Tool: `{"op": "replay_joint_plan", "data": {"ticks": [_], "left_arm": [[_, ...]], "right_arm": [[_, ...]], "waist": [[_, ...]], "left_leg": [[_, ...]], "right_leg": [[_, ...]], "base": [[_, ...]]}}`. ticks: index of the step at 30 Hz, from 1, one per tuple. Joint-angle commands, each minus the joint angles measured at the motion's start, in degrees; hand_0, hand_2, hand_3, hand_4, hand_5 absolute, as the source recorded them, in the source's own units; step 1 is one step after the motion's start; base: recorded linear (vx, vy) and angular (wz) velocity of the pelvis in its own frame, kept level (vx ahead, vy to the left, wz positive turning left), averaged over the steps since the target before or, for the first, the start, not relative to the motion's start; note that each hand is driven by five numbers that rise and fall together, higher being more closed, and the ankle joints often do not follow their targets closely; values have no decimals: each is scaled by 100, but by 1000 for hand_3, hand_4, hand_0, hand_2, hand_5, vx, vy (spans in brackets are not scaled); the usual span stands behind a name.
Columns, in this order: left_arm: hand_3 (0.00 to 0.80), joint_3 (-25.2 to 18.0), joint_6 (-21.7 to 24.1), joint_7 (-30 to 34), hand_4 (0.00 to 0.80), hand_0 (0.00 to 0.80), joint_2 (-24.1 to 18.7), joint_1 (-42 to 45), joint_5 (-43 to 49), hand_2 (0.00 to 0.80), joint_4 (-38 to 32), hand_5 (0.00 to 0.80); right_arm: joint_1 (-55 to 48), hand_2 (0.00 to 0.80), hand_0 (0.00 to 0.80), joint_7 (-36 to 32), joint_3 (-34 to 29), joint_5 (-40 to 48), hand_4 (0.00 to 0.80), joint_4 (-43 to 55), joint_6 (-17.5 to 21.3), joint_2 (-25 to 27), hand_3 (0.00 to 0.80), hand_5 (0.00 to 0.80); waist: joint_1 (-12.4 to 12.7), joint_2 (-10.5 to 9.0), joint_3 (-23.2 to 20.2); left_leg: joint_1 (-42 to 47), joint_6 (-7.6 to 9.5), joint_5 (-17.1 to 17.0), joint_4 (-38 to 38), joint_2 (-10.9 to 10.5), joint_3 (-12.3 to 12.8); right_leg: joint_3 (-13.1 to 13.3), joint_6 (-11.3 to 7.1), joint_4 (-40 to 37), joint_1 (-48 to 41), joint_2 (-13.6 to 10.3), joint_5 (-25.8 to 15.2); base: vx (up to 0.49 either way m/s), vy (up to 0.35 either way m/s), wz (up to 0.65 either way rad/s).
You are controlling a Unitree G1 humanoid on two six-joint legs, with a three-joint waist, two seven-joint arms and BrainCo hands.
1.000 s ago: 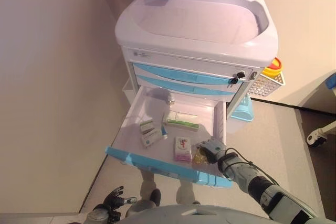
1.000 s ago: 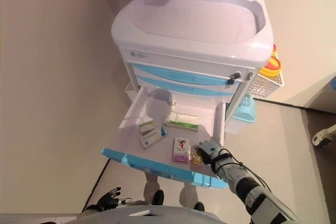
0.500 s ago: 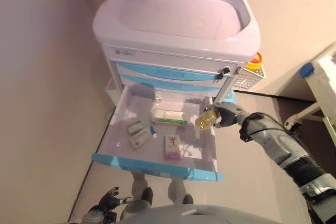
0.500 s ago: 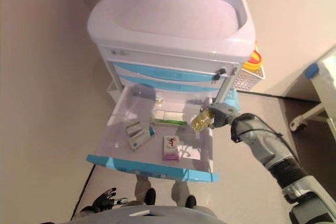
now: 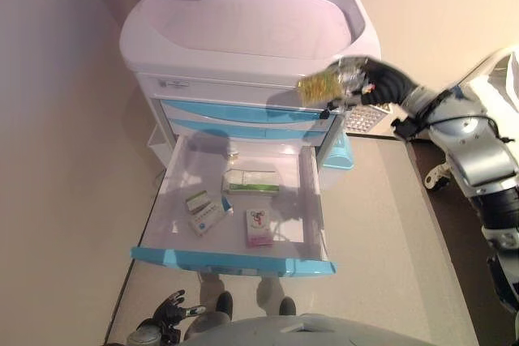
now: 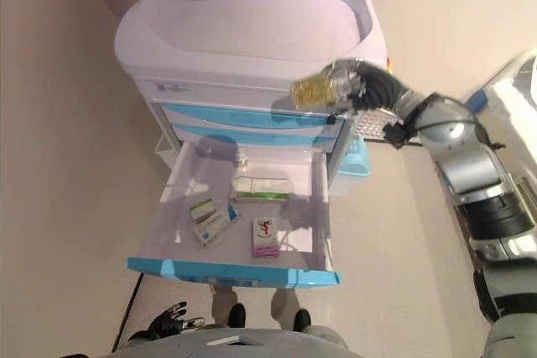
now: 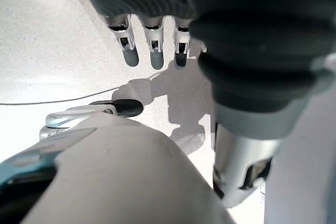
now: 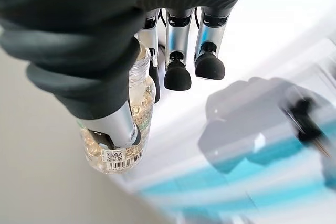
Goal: Open the drawer and pick up the medicine
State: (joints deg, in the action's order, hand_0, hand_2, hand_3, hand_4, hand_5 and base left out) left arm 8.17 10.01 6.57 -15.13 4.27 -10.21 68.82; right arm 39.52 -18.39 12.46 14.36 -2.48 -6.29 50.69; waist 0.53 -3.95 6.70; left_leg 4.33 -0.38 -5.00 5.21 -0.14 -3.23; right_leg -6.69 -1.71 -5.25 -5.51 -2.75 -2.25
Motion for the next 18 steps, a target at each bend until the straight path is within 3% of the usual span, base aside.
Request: {"op": "replay_joint_plan", "data": {"ticks": [1, 9, 18], "left_arm": [[0, 226, 7, -37, 0, 0, -211, -229, -206, 0, 283, 0], [0, 480, -120, -99, 0, 0, -266, -238, -400, 0, 305, 0], [0, 736, -124, -73, 0, 0, -427, -213, -533, 0, 321, 0]], "right_arm": [[882, 800, 800, 637, -83, 329, 800, -473, 9, 264, 800, 800], [2966, 800, 800, 1009, 1189, 548, 800, -2923, -355, 811, 800, 800], [5042, 800, 800, 802, 2977, -285, 800, -5780, -540, 678, 800, 800]], "waist": [[301, -289, -272], [629, -410, -300], [1119, -522, -161]], "left_leg": [[96, 66, 520, -21, -176, 49], [41, 24, 467, -21, -226, -163], [-26, 46, 418, -68, -315, -479]], "right_leg": [[48, -185, 423, 102, -145, 73], [-178, -179, 403, 47, -192, 87], [-456, -200, 414, -4, -287, 69]], "base": [[11, 39, 3], [21, 52, 11], [47, 49, 23]]}}
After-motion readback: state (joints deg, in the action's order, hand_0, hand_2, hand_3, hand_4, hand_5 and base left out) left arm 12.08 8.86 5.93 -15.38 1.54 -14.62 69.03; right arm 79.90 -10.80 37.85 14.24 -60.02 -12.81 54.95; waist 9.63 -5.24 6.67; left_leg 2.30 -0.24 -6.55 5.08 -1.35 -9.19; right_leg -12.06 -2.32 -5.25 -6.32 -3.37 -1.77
